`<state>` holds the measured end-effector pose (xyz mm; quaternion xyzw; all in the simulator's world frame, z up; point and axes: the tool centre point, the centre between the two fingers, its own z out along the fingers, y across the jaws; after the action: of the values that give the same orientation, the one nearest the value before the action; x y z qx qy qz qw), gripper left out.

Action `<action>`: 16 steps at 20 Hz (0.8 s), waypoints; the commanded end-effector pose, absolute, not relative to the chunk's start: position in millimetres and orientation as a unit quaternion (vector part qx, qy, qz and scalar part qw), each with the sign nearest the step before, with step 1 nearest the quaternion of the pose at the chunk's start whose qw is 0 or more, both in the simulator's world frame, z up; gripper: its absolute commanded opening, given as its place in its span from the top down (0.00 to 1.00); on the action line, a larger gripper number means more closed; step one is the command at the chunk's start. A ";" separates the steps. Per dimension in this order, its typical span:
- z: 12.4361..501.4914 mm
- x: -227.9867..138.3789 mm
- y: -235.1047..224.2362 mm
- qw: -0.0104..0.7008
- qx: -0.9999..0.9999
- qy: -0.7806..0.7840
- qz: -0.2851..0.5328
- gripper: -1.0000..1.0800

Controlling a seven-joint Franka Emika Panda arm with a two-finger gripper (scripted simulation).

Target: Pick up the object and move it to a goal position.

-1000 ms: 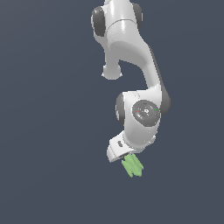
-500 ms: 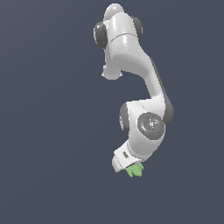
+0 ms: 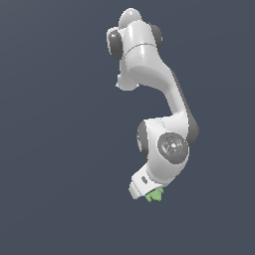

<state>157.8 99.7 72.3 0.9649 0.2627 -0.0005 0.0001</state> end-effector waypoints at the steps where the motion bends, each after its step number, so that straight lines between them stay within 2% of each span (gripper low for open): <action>1: 72.0 157.9 99.7 0.000 0.965 0.263 0.000 0.04; 16: 20.8 157.5 100.0 0.000 0.965 0.264 0.000 0.04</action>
<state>157.2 99.2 23.0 0.9647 0.2633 -0.0003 0.0004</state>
